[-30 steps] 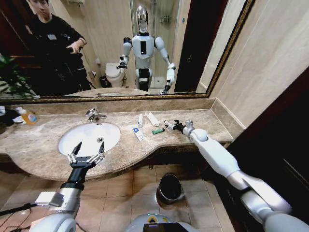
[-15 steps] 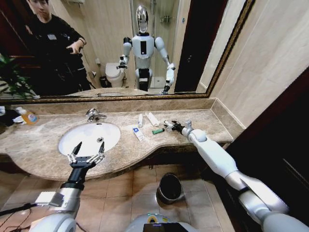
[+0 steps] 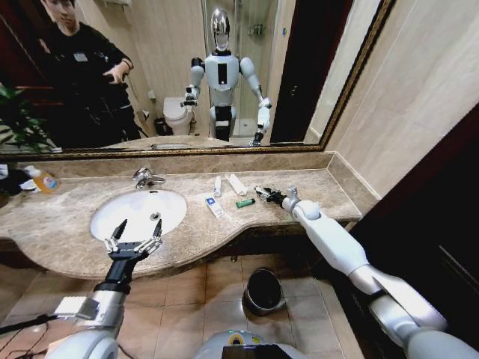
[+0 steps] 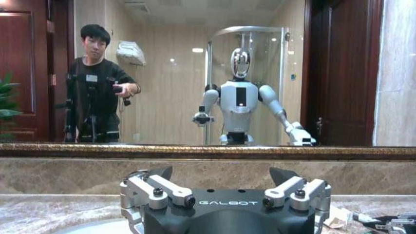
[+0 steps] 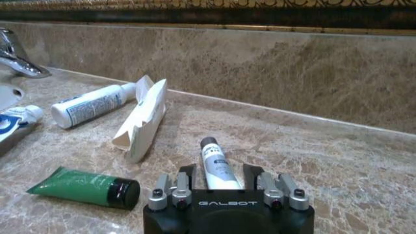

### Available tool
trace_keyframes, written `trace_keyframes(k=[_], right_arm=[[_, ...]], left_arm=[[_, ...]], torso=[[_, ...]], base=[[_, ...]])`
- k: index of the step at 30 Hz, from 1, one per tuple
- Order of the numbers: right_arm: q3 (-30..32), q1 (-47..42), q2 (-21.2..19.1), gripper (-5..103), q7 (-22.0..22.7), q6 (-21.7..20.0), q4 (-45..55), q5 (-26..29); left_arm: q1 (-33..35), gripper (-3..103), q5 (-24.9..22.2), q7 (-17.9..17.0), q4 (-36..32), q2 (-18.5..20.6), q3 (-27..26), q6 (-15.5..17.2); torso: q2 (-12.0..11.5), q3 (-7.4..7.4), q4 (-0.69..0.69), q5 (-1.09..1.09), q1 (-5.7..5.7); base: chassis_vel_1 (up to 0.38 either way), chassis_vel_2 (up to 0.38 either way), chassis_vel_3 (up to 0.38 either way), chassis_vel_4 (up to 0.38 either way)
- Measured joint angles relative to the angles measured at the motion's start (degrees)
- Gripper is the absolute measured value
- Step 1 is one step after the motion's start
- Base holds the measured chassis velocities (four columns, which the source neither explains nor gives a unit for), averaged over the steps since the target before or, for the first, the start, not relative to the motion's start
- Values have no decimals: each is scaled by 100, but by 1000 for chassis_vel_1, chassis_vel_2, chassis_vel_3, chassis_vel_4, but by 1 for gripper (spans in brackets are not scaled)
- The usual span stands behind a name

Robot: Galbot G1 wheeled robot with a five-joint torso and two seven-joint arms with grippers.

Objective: Pick up the trash from the sink and place it in the trash bin.

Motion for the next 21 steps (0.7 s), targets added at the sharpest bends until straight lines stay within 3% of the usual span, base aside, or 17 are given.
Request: trace_keyframes(k=[8,16,21], right_arm=[[15,-35,19,45,14,14,27,-36],[22,-30,26,9,95,33,40,-36],[37,-31,27,3,105,34,40,-31]], left_arm=[[0,100,0,0,0,0,0,0],[0,100,0,0,0,0,0,0],[0,100,0,0,0,0,0,0]], torso=[[0,0,0,0,0],[0,0,0,0,0],[0,0,0,0,0]], base=[[0,0,0,0],[0,0,0,0],[0,0,0,0]])
